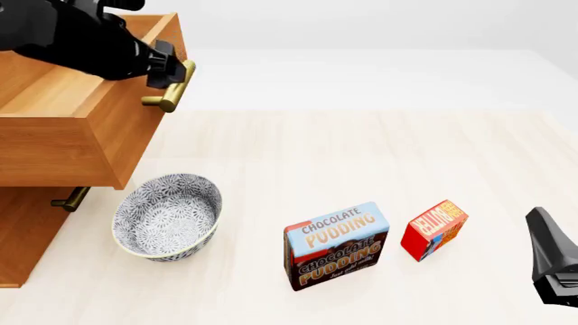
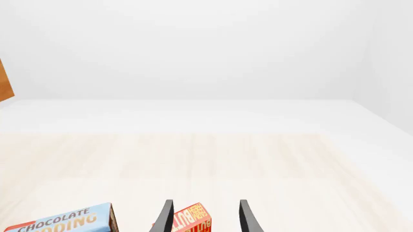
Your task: Put the butter at the back in the top drawer of the cabinet and close it.
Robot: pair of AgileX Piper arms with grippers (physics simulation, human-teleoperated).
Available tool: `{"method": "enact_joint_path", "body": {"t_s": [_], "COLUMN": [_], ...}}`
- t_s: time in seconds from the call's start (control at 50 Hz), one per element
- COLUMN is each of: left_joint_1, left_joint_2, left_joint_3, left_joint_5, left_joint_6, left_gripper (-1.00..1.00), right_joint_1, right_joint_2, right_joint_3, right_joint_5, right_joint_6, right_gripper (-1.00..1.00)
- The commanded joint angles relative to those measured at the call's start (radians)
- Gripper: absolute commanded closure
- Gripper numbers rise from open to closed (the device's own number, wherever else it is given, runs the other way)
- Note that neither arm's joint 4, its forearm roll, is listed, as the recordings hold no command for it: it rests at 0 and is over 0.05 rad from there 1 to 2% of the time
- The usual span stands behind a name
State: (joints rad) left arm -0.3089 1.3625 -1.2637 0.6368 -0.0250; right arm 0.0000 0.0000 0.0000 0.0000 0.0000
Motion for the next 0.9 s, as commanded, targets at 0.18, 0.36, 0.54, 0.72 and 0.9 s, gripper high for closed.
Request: {"method": "enact_joint_path", "body": {"t_s": [0.18,0.36,0.54,0.72,0.9], "left_joint_1": [-0.036,-0.025,-0.006,0.012,0.020], "left_joint_2": [-0.073,-0.110,-0.147,-0.191,-0.229], "left_joint_3": [0.034,0.016,0.001,-0.016,-0.043], "left_joint_5": [0.100,0.133,0.165,0.203,0.244], "left_joint_6": [0.102,0.118,0.137,0.159,0.172], "left_gripper": [-1.00,-1.00,-1.00,-1.00,-1.00], "right_joint_1": [0.000,0.000,0.000,0.000,0.000], "right_joint_2": [0.000,0.000,0.000,0.000,0.000], "right_joint_3": [0.000,0.000,0.000,0.000,0.000], "right_joint_5": [0.000,0.000,0.000,0.000,0.000], "right_joint_6": [0.000,0.000,0.000,0.000,0.000], "right_gripper": [-1.00,-1.00,-1.00,-1.00,-1.00]}}
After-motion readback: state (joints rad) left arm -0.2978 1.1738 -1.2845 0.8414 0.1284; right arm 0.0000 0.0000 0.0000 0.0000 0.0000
